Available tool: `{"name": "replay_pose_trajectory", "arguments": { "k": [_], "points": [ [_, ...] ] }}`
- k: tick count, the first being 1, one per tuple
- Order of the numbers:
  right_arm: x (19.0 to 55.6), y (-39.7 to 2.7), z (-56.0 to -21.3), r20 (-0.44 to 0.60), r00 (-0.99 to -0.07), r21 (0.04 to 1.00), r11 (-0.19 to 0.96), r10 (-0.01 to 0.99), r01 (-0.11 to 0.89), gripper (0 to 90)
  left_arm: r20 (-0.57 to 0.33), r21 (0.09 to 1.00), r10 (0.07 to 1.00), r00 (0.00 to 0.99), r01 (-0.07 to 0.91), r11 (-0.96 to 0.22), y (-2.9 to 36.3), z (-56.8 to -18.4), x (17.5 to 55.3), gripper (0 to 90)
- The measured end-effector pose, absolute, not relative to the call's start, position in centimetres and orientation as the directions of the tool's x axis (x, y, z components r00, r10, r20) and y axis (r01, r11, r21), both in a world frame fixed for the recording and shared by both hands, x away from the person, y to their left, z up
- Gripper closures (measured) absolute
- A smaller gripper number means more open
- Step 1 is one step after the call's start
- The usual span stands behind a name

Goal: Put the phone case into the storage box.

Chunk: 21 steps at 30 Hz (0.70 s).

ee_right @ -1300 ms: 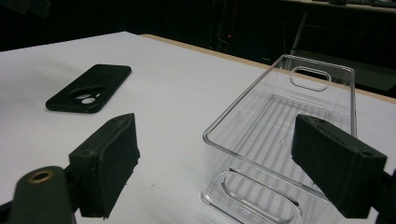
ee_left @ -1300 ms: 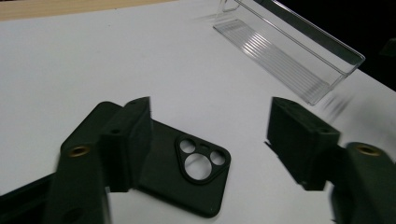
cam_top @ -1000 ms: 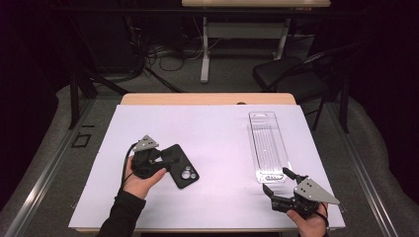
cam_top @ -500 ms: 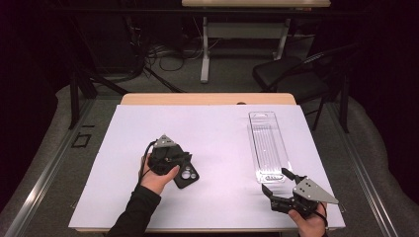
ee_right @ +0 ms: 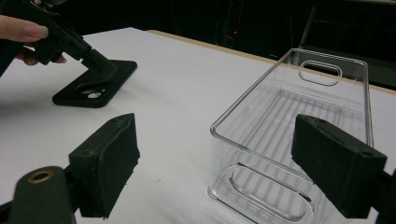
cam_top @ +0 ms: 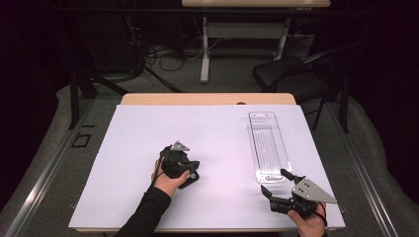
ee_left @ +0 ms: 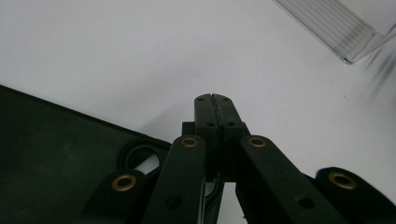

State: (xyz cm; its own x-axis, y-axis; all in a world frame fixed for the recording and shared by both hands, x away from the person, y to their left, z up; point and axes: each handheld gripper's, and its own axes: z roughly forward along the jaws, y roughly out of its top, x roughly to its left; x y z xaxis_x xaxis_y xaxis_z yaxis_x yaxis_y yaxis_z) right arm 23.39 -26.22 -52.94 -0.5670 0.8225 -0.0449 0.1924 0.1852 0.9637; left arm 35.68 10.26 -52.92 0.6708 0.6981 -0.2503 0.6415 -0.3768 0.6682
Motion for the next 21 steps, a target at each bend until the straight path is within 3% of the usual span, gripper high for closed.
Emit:
{"name": "replay_pose_trajectory", "arguments": {
  "k": [21],
  "points": [
    [23.4, -26.2, -53.1, -0.042, -0.576, 0.962, 0.189, 0.816, 0.197, 14.0, -0.234, 0.621, 0.7, 0.674, 0.658, -0.426, 8.9, -54.7, 35.9, 90.0]
  ]
}}
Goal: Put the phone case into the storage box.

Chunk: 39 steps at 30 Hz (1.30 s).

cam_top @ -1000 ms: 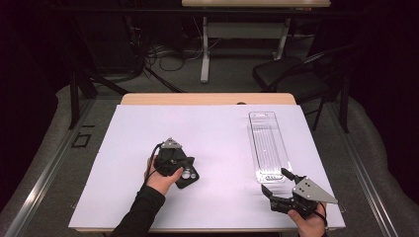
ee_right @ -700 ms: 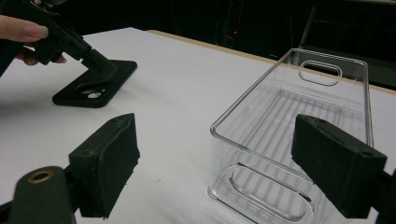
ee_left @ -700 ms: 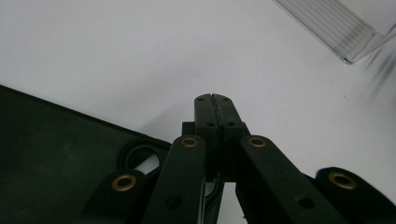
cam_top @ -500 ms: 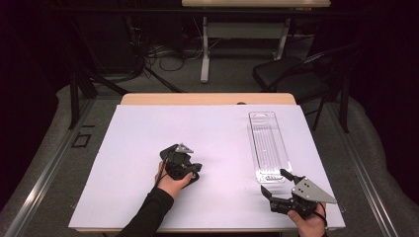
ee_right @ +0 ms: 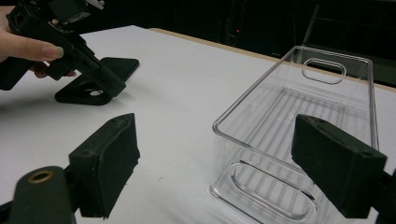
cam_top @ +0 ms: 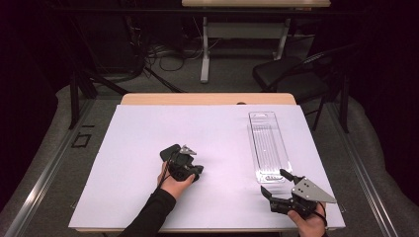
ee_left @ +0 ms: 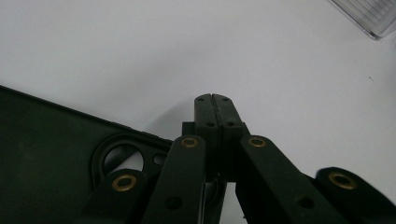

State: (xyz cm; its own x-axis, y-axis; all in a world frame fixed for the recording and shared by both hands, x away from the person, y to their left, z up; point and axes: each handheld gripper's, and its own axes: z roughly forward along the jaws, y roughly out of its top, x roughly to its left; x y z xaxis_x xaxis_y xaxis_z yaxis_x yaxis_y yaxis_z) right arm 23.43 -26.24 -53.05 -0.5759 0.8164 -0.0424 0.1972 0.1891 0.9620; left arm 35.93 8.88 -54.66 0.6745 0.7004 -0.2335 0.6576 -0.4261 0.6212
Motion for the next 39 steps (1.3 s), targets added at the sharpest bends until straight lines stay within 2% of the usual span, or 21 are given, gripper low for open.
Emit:
{"name": "replay_pose_trajectory", "arguments": {
  "k": [23, 39],
  "points": [
    [23.4, -26.3, -53.1, -0.03, -0.578, 0.962, 0.18, 0.816, 0.205, 14.0, -0.223, 0.598, 0.706, 0.672, 0.666, -0.446, 9.2, -55.0, 35.1, 90.0],
    [23.4, -26.3, -53.1, -0.026, -0.579, 0.962, 0.178, 0.815, 0.208, 14.0, -0.2, 0.576, 0.716, 0.669, 0.671, -0.467, 11.9, -54.8, 33.0, 90.0]
  ]
}}
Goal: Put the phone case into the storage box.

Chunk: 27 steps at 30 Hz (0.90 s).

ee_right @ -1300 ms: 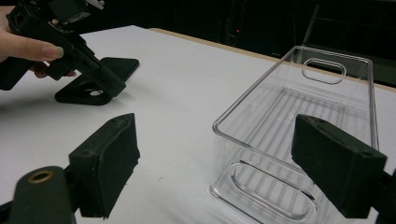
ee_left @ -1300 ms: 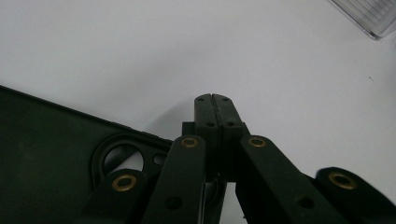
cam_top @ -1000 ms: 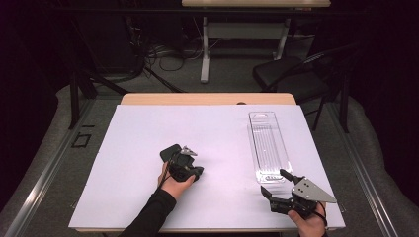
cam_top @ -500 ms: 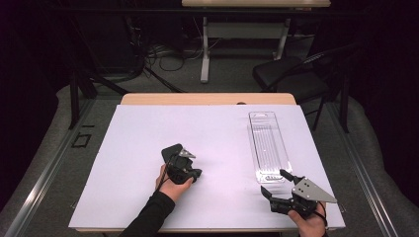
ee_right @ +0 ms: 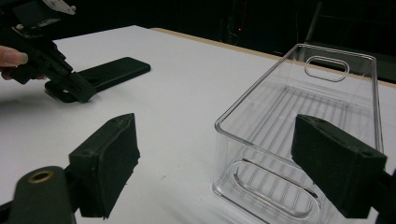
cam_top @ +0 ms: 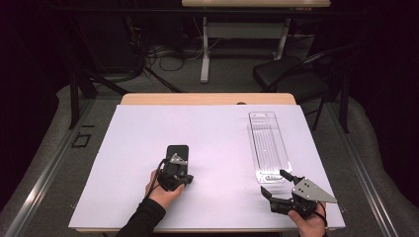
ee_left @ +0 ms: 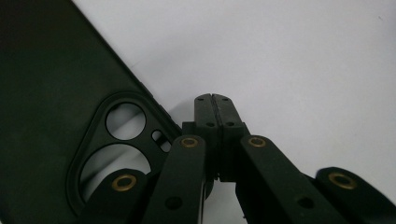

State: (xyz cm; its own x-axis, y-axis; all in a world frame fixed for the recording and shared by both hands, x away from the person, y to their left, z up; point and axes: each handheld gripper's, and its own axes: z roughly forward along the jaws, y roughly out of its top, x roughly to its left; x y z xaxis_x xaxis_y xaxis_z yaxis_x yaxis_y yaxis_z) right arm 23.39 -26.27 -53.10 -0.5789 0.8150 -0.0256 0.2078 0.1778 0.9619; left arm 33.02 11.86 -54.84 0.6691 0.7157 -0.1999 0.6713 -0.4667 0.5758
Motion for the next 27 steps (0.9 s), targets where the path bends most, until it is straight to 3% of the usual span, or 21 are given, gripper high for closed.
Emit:
{"name": "replay_pose_trajectory", "arguments": {
  "k": [27],
  "points": [
    [23.4, -26.2, -53.1, -0.025, -0.587, 0.961, 0.181, 0.809, 0.209, 14.0, -0.158, 0.572, 0.787, 0.597, 0.705, -0.42, 16.5, -54.7, 32.3, 90.0]
  ]
}}
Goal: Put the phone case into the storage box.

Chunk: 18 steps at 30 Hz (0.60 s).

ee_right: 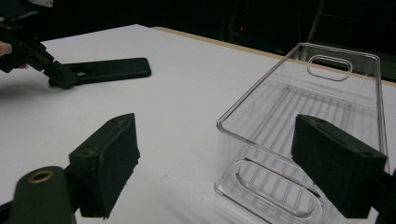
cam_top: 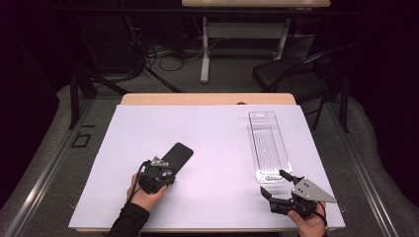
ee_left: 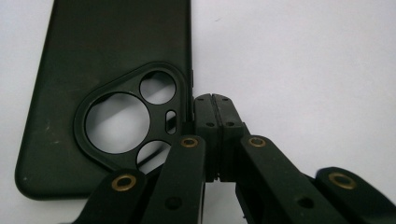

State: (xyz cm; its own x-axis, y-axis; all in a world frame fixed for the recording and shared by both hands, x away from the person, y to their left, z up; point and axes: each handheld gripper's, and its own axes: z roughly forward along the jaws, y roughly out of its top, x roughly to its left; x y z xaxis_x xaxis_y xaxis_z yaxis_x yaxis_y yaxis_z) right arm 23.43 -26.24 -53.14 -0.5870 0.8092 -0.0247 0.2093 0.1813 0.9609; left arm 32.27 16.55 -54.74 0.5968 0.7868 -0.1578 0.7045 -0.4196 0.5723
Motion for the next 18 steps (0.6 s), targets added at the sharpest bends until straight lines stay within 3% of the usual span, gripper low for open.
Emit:
{"name": "replay_pose_trajectory", "arguments": {
  "k": [18],
  "points": [
    [23.45, -26.28, -53.17, -0.025, -0.588, 0.96, 0.183, 0.808, 0.21, 14.0, -0.166, 0.57, 0.798, 0.58, 0.716, -0.402, 17.25, -54.77, 32.56, 90.0]
  ]
}}
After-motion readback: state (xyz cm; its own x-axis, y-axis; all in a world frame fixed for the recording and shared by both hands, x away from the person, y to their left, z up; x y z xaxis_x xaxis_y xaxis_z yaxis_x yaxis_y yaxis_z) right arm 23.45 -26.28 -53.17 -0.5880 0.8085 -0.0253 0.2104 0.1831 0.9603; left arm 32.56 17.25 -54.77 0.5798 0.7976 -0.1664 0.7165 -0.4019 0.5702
